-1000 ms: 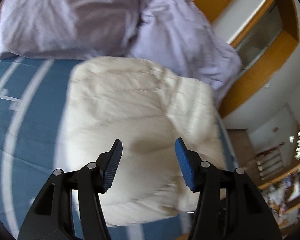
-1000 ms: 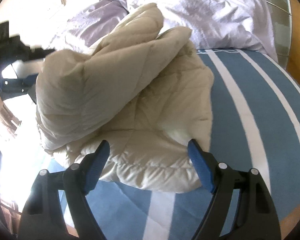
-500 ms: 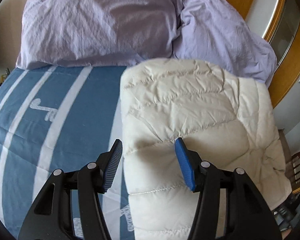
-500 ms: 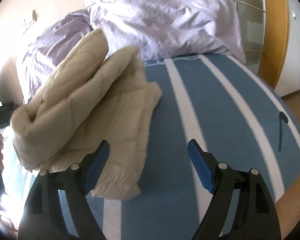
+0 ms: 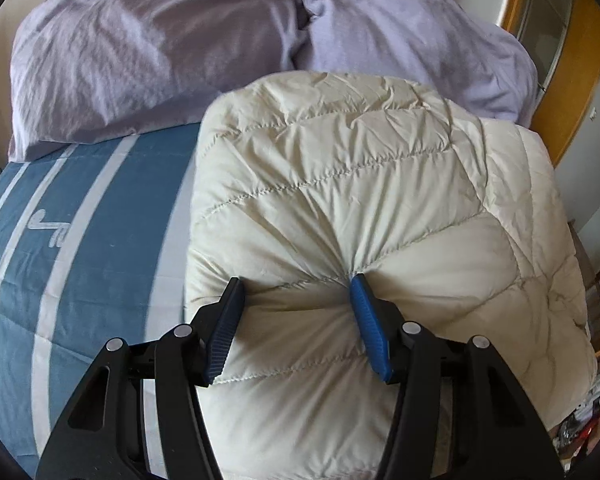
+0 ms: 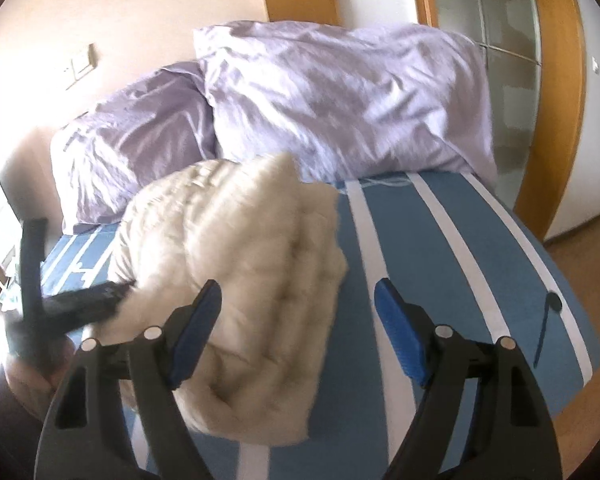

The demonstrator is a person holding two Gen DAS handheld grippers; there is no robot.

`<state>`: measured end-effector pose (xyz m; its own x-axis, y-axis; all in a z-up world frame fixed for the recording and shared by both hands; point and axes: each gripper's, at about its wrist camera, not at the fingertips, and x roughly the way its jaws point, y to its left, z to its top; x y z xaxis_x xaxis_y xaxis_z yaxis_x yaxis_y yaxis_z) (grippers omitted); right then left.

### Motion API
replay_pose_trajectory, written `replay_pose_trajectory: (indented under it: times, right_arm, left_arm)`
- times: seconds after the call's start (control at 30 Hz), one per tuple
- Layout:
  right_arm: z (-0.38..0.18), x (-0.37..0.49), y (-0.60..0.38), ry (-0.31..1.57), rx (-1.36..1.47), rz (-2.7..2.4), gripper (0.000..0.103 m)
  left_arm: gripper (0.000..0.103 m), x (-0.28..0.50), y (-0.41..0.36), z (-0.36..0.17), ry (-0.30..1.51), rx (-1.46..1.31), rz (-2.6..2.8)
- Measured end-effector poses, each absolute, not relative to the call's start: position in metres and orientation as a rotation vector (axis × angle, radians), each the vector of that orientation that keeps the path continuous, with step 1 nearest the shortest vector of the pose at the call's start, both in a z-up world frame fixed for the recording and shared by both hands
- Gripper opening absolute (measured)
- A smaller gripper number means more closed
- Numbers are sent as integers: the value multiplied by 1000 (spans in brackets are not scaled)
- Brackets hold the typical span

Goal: Fold large clothes
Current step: 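Press the folded jacket flat with both open grippers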

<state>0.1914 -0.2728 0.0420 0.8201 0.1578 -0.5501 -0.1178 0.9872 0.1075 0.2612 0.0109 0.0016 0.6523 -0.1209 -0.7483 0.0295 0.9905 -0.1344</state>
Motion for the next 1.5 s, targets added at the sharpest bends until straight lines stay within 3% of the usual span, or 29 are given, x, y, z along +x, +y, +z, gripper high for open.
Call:
replay_pose_trajectory:
  times: [0.37, 0.7, 1.5]
  right_arm:
    - [43, 228, -211, 629, 31, 193, 60]
    - [45, 254, -189, 602, 5, 95, 60]
    - [-45, 268, -252, 698, 153, 32, 58]
  left_arm:
    - [56, 262, 0, -4, 854, -110, -91]
    - [56, 260, -4, -8, 844, -93, -114]
    - [62, 252, -16, -2, 797, -78, -174]
